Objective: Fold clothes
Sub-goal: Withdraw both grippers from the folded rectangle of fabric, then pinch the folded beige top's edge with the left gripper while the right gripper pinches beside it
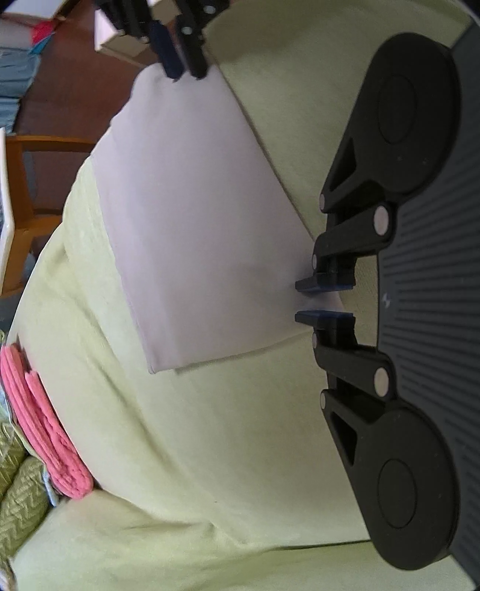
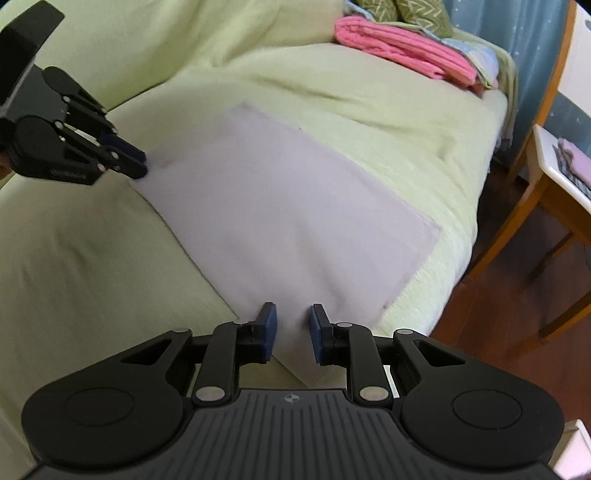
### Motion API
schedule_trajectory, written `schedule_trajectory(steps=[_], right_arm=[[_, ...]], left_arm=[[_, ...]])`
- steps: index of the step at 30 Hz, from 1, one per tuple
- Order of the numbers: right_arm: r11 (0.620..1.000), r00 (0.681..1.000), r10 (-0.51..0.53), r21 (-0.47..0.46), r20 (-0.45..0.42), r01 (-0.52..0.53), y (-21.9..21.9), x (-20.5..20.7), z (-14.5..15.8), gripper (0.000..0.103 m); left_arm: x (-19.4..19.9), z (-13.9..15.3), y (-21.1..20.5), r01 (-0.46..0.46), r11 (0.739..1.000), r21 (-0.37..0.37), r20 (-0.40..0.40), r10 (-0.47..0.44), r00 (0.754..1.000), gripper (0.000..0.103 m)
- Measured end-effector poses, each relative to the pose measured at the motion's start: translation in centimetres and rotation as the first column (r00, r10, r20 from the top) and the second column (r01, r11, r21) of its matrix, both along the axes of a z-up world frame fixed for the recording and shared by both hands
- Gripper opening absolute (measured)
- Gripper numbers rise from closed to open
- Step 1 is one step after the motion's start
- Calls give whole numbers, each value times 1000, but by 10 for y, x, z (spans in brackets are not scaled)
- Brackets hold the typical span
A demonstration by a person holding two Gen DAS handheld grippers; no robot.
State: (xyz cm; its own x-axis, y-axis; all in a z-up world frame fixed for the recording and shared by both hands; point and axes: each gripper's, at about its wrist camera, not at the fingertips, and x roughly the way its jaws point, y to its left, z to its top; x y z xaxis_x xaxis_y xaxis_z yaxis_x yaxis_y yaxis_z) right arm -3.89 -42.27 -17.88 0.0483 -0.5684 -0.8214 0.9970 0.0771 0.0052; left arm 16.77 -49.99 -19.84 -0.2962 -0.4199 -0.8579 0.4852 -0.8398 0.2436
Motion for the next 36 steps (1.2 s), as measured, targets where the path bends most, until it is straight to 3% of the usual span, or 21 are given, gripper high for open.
schedule_trajectory(steps=[4, 8, 10, 12, 15, 17, 19, 22, 24, 27, 31, 34, 36], right_arm=[[999, 999, -24, 44, 22, 23, -1, -15, 4, 23], [992, 986, -116, 65, 117, 109, -4, -44, 14, 25], [980, 961, -193, 75, 199, 182, -11, -64, 13, 28], [958, 910, -286, 101, 299, 268, -22, -86, 7, 30], [920, 823, -391, 144, 413, 365, -37, -115, -5, 30], [908, 782, -414, 151, 466, 391, -43, -130, -10, 32], [901, 748, -426, 160, 509, 404, -47, -142, -16, 35], [889, 692, -445, 188, 569, 417, -51, -156, -28, 36], [881, 651, -457, 206, 607, 426, -53, -163, -36, 36], [872, 598, -464, 219, 654, 438, -55, -172, -45, 37], [862, 529, -466, 229, 709, 452, -57, -183, -52, 37], [862, 510, -461, 230, 726, 452, -63, -189, -56, 37], [876, 517, -437, 219, 736, 429, -70, -190, -57, 40]], left_arm=[[7, 9, -7, -5, 1000, 31, 20, 4, 1000, 13], [15, 33, -36, -96, 988, 125, -53, 103, 993, 13], [17, 43, -61, -151, 966, 212, -114, 177, 978, 23], [11, 39, -89, -184, 937, 296, -150, 236, 960, 25], [3, 16, -128, -213, 867, 451, -159, 313, 936, 26], [5, -5, -150, -210, 781, 588, -163, 369, 915, 27], [14, -16, -167, -171, 699, 695, -222, 433, 873, 36], [21, -31, -185, -131, 599, 790, -247, 506, 827, 36], [17, -36, -190, -95, 587, 804, -263, 494, 828, 36], [-1, -39, -197, -34, 598, 801, -292, 439, 850, 35], [-12, -45, -206, 20, 593, 805, -317, 402, 859, 27], [-10, -49, -205, 23, 604, 797, -324, 395, 859, 20], [-8, -52, -204, 17, 601, 799, -326, 410, 852, 19]])
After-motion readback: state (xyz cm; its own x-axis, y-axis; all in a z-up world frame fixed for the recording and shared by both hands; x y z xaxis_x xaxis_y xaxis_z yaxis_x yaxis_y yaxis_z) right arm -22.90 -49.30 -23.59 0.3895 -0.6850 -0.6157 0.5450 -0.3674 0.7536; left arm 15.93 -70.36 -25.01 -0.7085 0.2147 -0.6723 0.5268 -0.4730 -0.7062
